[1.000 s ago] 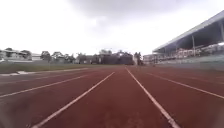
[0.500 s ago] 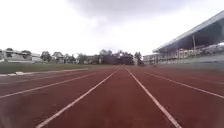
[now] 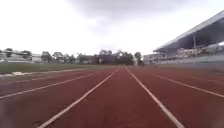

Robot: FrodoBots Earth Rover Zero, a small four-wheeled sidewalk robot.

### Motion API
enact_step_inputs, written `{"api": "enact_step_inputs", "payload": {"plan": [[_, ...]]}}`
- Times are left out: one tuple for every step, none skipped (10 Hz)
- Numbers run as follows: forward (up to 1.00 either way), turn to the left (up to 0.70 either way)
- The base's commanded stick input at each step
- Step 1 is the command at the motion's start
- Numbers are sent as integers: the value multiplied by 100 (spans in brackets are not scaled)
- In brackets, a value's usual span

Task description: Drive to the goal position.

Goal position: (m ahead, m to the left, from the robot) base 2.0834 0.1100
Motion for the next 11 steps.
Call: {"api": "enact_step_inputs", "payload": {"plan": [[45,0],[45,0],[45,0],[45,0],[45,0],[45,0],[45,0],[45,0],[45,0],[45,0],[45,0]]}}
